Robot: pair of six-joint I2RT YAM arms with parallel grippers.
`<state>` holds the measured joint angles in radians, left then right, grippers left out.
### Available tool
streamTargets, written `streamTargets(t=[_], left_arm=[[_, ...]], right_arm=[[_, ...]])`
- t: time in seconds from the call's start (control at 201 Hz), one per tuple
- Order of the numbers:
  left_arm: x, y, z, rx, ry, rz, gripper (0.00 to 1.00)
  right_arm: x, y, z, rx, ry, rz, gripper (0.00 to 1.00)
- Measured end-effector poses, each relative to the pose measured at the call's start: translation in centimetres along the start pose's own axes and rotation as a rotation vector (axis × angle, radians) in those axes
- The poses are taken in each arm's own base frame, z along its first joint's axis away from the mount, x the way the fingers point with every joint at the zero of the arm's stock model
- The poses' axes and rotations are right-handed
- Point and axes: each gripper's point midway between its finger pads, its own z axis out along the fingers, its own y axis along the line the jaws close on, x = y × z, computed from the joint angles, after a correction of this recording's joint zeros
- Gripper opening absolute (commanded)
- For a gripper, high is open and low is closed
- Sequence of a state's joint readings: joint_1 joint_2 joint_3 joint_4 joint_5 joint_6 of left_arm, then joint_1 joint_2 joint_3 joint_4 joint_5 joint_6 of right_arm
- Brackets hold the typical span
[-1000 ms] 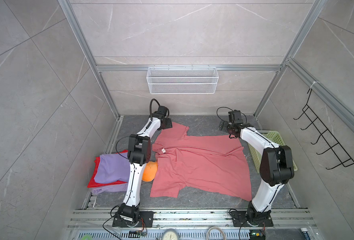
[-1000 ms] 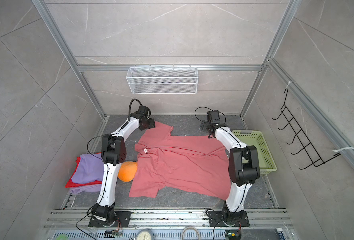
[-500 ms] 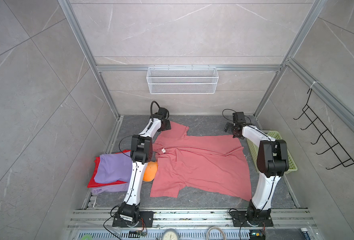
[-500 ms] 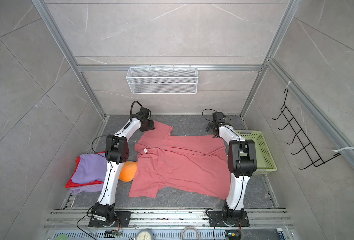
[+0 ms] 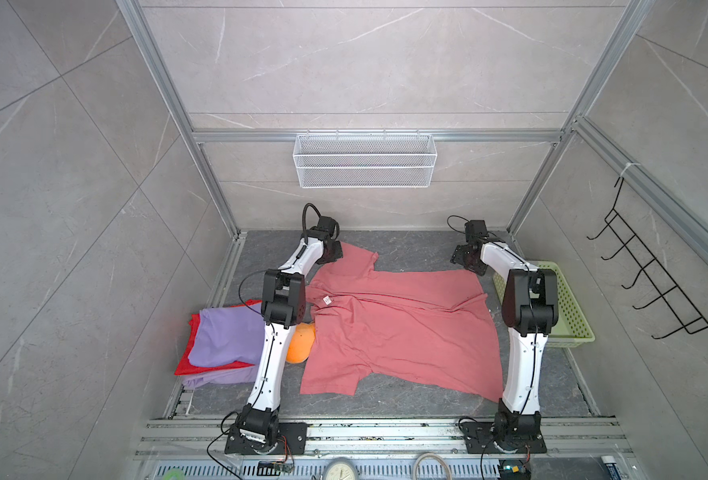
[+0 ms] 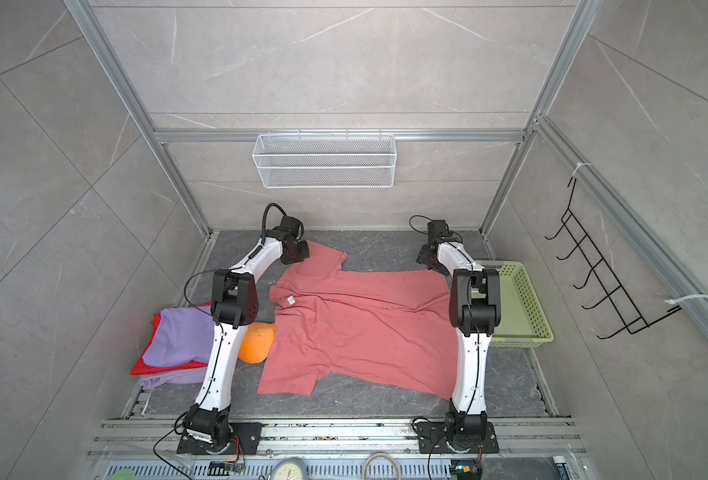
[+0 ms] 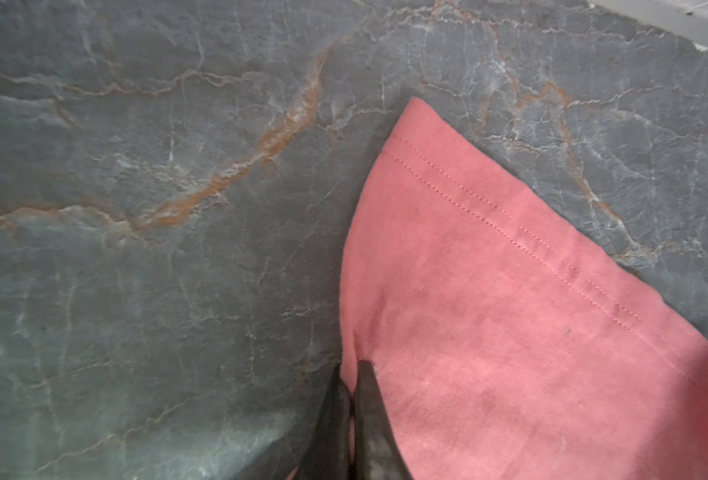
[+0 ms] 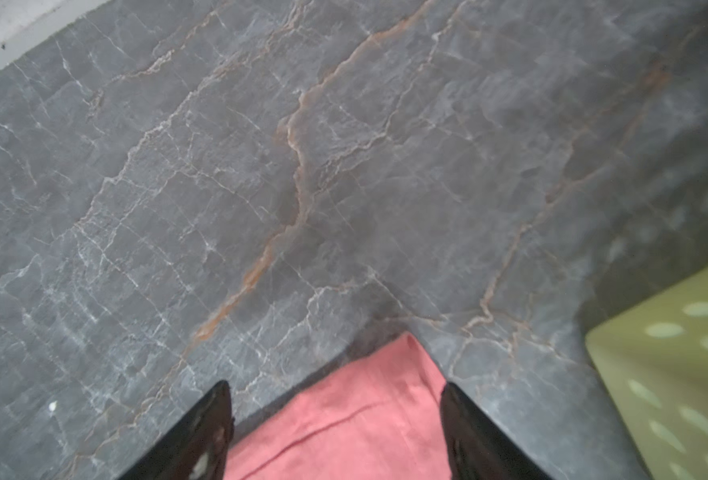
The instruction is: Fold and stack the t-shirts
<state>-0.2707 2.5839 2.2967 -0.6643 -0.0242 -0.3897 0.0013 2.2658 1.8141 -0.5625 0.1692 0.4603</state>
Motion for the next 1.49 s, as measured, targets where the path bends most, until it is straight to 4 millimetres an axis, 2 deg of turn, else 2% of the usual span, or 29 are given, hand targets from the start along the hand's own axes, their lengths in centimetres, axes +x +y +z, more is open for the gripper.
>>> streamTargets(t=[0.124,0.224,0.324,0.393,0.468,0.503,0.812,0.911,0.981,1.115,1.285,1.399,1.494], left_arm=[[0.0,0.0,0.0,0.002,-0.005,0.0,0.0],[0.1,0.0,-0.1,0.003,-0.004,0.0,0.0],[0.3,0.1,-0.3,0.002,0.003,0.0,0.0],[0.5,0.1,-0.4,0.002,0.007,0.0,0.0],[0.5,0.0,-0.4,0.005,0.007,0.0,0.0],[0.5,0.0,-0.4,0.006,0.008,0.0,0.0],[0.6,0.1,-0.7,0.006,0.007,0.005,0.0],[0.5,0.1,-1.6,0.007,0.001,0.012,0.0],[-0.2,-0.1,-2.7,0.015,-0.021,0.02,0.0],[-2.6,-0.7,-5.8,0.044,-0.109,0.03,0.0],[-7.3,-1.9,-10.8,0.102,-0.287,0.035,0.0],[-9.8,-2.1,-13.0,0.128,-0.385,0.03,0.0],[-11.0,-2.0,-13.9,0.138,-0.432,0.028,0.0]], right_arm=[[0.6,-0.3,0.2,0.022,0.04,0.016,0.75],[0.7,-0.5,0.8,0.042,0.072,0.034,0.7],[1.1,-0.9,1.4,0.058,0.102,0.055,0.57],[1.6,-1.3,1.7,0.071,0.13,0.064,0.3],[1.5,-1.6,1.9,0.076,0.146,0.079,0.12],[1.3,-1.6,2.0,0.071,0.148,0.092,0.0],[1.4,-1.6,1.9,0.046,0.149,0.103,0.0],[1.9,-1.8,1.0,0.036,0.148,0.096,0.0],[1.5,-1.8,-0.2,0.022,0.124,0.089,0.0],[-1.7,-1.1,-4.4,-0.038,0.006,0.09,0.0],[-6.9,0.2,-10.5,-0.138,-0.197,0.102,0.0],[-8.9,0.7,-12.7,-0.179,-0.284,0.112,0.0],[-9.4,0.9,-12.9,-0.189,-0.307,0.113,0.0]])
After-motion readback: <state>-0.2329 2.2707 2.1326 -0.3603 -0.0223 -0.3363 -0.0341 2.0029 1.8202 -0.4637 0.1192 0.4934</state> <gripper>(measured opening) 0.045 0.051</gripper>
